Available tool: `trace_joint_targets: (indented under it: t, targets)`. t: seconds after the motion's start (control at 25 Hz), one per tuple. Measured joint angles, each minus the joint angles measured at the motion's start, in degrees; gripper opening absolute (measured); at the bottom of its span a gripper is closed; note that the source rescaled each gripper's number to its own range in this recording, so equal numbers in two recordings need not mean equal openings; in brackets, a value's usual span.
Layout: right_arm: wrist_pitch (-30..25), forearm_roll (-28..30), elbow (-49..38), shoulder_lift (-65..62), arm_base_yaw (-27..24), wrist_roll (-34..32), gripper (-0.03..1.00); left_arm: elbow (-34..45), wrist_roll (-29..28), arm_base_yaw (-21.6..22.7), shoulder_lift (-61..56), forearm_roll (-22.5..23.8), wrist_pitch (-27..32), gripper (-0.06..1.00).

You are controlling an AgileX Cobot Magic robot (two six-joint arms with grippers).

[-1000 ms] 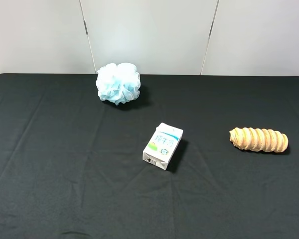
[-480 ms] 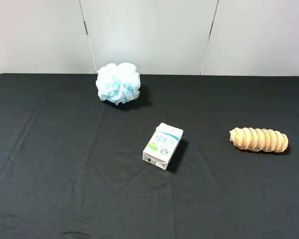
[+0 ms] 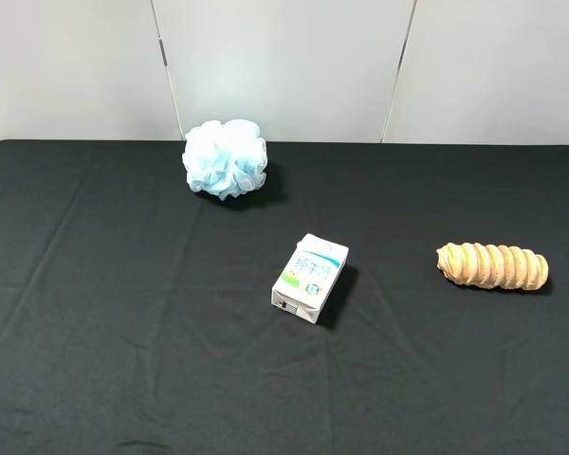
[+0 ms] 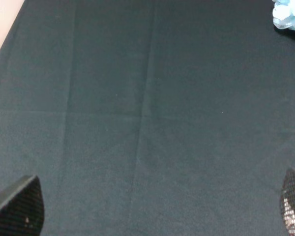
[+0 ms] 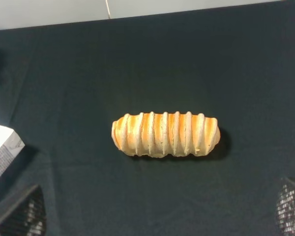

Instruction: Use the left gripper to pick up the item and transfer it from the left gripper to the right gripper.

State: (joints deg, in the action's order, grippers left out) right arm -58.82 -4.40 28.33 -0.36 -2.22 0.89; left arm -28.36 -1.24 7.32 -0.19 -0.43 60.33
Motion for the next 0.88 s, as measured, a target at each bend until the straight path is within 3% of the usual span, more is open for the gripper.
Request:
trace_joint_targets:
  t: [0.88]
  targets:
    - [0.0,-0.16,0.0,0.0,0.0,-0.11,1.0,0.0,0.0,0.0,0.0,0.0,0.0,0.95]
